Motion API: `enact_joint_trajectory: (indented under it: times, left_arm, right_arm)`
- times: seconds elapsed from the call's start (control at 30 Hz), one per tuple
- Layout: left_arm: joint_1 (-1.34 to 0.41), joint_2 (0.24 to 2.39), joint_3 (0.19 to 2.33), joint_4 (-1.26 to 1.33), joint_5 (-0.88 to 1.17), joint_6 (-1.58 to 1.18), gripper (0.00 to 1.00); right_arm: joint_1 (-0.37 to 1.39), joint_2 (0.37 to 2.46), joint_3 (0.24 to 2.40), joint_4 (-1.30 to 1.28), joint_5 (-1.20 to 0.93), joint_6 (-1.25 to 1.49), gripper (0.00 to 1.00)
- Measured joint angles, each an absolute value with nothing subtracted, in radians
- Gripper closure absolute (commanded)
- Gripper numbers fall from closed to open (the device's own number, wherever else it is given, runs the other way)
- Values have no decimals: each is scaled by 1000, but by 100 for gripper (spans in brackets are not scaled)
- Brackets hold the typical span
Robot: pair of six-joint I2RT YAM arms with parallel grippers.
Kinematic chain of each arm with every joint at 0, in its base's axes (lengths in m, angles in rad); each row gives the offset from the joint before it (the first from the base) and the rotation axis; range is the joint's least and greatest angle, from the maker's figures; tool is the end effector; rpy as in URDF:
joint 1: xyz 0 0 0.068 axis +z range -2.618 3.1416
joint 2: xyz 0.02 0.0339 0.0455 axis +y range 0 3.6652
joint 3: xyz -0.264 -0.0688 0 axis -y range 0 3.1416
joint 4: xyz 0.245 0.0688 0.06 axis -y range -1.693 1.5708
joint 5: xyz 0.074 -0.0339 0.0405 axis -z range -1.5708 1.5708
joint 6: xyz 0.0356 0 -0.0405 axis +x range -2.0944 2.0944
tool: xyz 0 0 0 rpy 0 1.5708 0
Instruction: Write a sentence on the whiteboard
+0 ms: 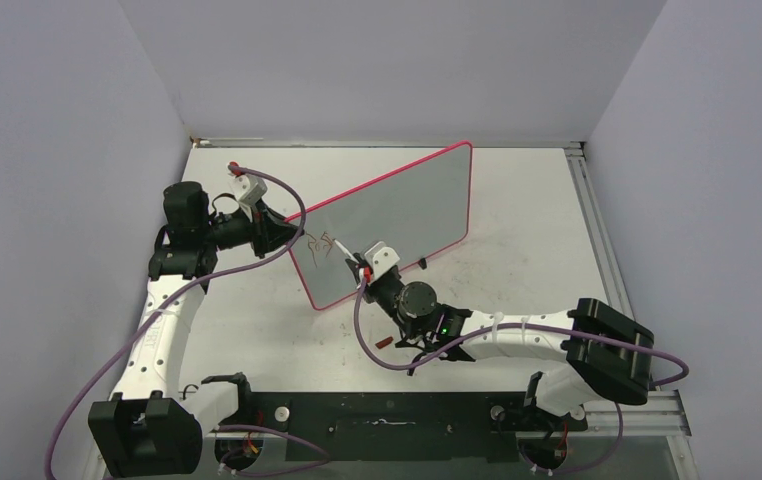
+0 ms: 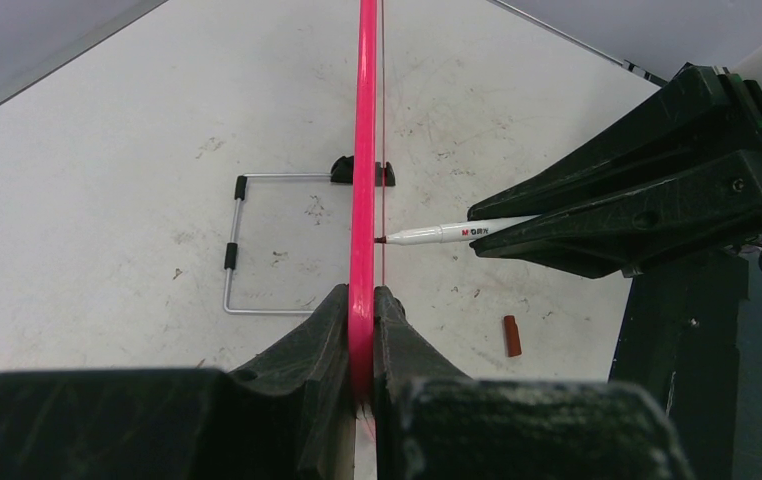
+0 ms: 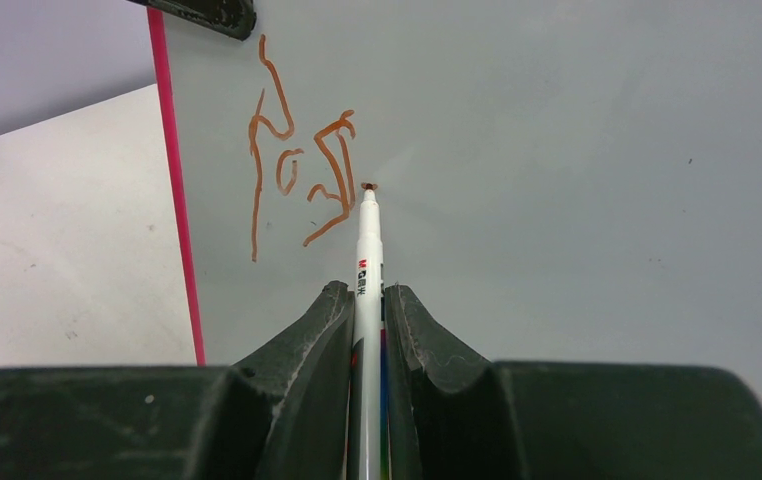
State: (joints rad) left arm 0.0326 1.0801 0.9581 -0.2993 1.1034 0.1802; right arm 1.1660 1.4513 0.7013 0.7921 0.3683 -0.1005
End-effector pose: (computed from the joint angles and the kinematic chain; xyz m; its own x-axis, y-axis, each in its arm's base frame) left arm 0.2292 -0.0243 0.3393 -0.2588 0.0724 -0.9632 0.8599 0.4715 -0.1956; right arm 0.1362 0.2852 0.2570 0.0883 -0.0315 -0.9956 -0.7106 0.6984 -0.0852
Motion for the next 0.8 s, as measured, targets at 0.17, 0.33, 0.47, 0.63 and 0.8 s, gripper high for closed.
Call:
enact_joint_trajectory:
  times: [0.17, 0.33, 0.47, 0.63, 0.8]
  left_arm:
    - [35, 1081, 958, -300, 1103, 178, 100]
    - [35, 1081, 958, -301, 1100, 175, 100]
    - [35, 1081, 958, -301, 1100, 175, 100]
    - [35, 1080, 958, -301, 1106, 176, 100]
    - [35, 1080, 958, -301, 1107, 177, 100]
  right_arm:
    - [1159, 1447, 701, 791, 379, -94, 95]
    - [1151, 1441, 701, 791, 385, -93, 95]
    - [1151, 1439, 701, 791, 385, -94, 95]
    - [1155, 1410, 690, 791, 398, -110, 95]
    - [1168, 1384, 689, 797, 404, -130, 95]
